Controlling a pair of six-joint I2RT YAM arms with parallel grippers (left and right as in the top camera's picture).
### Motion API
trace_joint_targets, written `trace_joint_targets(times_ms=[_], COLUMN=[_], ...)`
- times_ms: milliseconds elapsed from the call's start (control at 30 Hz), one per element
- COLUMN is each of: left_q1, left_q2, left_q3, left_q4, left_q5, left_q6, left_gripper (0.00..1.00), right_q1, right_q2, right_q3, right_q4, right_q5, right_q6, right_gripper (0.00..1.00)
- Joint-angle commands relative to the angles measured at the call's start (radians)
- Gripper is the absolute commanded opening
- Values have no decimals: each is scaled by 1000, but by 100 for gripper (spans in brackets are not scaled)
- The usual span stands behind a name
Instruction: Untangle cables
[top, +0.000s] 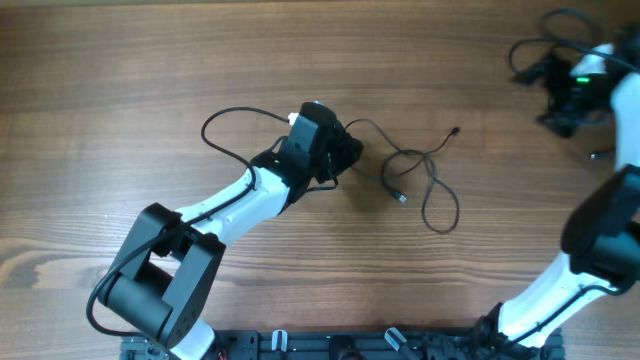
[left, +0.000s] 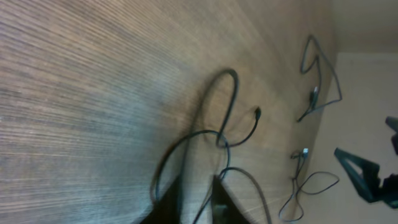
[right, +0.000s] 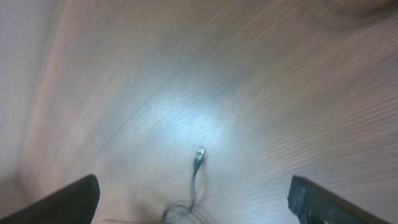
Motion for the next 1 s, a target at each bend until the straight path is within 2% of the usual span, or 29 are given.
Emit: trace_joint_targets(times_ms=[0,67,133,167,200,267,367,533,600,733,833,967], left_q1=[14,40,86,118,156,230,310,326,327,327,327,327], left_q2=[-5,-8,-20,-31,-45,-74,-86,-86,-86,-86,-86,-86], left_q3=[1,1,1,1,1,1,1,1,1,1,1,1], left_q4=[-111,-214,-297,-330,-356,-390,-411,-438,-455,-460,-460,-460], left_q5=[-6,-5,-5,-5,-5,-5,-4,-5,-5,-5,-5,-5], left_q6=[79,149,151,150,146,121,79,79,79,79,79,79], left_gripper=[37,46,61,86,100,100,100,100,100,100,100,100], right_q1=[159,249,321,348,378,422,467,510,528,535,535,535], right_q2=[13,13,13,13,13,13,13,13,13,13,13,13], right_q3=[-10,-10,-10,-10,-10,-10,-10,-11,-34,-127,-232,-277], right_q4=[-77,-98,-98,-100,-115,-162,-229,-267,-262,-162,-8,120], right_q5=[171,230,281,309,349,362,336,253,253,253,253,276], right_q6=[169,135,72,58,66,171,412,581,717,811,822,824], right_gripper=[100,100,100,100,100,100,100,100,100,100,100,92])
